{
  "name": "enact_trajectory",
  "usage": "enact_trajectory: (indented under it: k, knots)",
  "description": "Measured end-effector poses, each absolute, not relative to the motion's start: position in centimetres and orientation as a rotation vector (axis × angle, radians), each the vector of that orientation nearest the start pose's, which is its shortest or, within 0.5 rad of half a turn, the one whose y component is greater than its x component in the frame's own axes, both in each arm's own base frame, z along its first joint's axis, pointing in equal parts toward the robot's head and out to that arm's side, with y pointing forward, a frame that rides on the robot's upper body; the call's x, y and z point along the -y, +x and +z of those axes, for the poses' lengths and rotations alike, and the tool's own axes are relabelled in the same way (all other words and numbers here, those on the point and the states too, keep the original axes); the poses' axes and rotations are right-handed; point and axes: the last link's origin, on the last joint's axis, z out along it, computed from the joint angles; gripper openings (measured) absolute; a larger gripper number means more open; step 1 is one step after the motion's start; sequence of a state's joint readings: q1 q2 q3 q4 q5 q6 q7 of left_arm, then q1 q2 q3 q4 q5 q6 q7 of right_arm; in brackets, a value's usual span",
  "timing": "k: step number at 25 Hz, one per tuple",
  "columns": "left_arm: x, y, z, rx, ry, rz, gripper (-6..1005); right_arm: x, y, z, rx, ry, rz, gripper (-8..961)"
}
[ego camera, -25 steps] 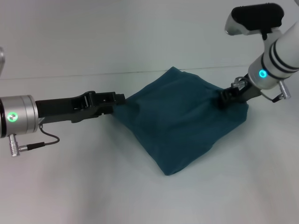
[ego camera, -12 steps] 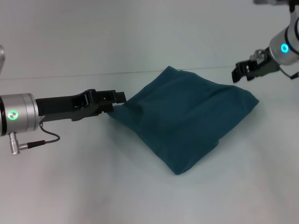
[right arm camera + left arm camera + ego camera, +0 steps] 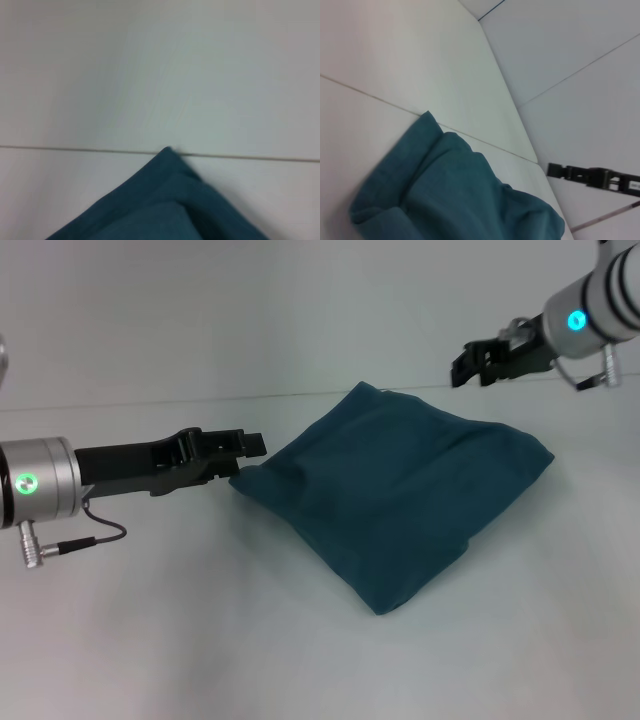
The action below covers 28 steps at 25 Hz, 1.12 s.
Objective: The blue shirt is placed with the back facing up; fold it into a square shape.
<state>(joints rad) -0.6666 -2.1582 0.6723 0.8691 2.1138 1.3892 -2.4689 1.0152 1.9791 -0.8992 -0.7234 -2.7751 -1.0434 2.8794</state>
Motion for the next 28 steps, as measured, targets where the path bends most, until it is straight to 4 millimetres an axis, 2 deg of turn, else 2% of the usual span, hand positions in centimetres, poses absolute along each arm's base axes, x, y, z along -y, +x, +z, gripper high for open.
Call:
enact_trajectory:
  k: [8, 15, 19, 20, 22, 28]
  knots:
    - [-39.0, -20.3, 0.9, 1.730, -2.254, -0.819, 591, -49.3, 19.2, 1.0, -1.379, -1.963, 0.055, 394]
    - [-39.0, -20.2, 0.7, 1.733, -2.261, -0.817, 592, -48.7, 20.0, -0.1, -1.406, -1.963, 0.059, 394]
    - [-38.8, -20.4, 0.5, 1.774, -2.248, -0.802, 592, -48.8, 19.7, 1.5, -1.414, -1.973, 0.058, 394]
    - [-38.4, -20.7, 0.1, 1.822, -2.250, -0.746, 593, -48.9, 19.2, 2.8, -1.417, -1.989, 0.047, 394]
    - [-38.2, -20.8, -0.2, 1.845, -2.256, -0.712, 593, -48.9, 18.9, 3.5, -1.418, -2.001, 0.041, 394]
    - [-37.0, -20.4, -2.9, 1.914, -2.333, -0.570, 593, -48.7, 16.6, 7.5, -1.458, -2.082, 0.061, 394]
